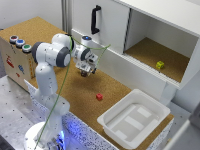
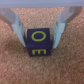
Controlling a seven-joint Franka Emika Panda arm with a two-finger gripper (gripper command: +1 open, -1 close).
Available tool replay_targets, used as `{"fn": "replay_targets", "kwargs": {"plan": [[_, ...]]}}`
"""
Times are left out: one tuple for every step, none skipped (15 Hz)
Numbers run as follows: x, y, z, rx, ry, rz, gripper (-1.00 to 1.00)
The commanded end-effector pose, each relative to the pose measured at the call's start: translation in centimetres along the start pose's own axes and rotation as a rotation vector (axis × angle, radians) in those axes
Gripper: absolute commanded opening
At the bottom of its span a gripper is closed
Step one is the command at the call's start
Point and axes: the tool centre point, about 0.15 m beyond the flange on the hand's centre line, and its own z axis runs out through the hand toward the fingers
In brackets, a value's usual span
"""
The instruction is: Go towards the purple block and grasp it
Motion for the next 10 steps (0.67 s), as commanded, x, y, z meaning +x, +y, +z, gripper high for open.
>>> {"fn": "replay_targets", "kwargs": {"plan": [[-1.6,-1.5,0.1,0.014,-0.036,-0.015,-1.00],[-1.8,-1.5,-0.3,0.009,-0.031,-0.006,-1.00],[-1.9,-1.4,-0.6,0.001,-0.027,0.003,-1.00],[-2.0,-1.3,-1.2,0.002,-0.011,0.020,-1.00],[-2.0,-1.4,-1.8,-0.001,0.004,0.033,-1.00],[-2.0,-1.3,-2.4,-0.003,0.023,0.048,-1.00],[-2.0,-1.2,-2.9,0.003,0.039,0.061,-1.00],[-2.1,-1.1,-3.4,0.003,0.057,0.070,-1.00],[-2.2,-0.9,-4.2,0.000,0.070,0.079,-1.00],[-2.3,-0.5,-4.7,0.008,0.085,0.088,-1.00]]}}
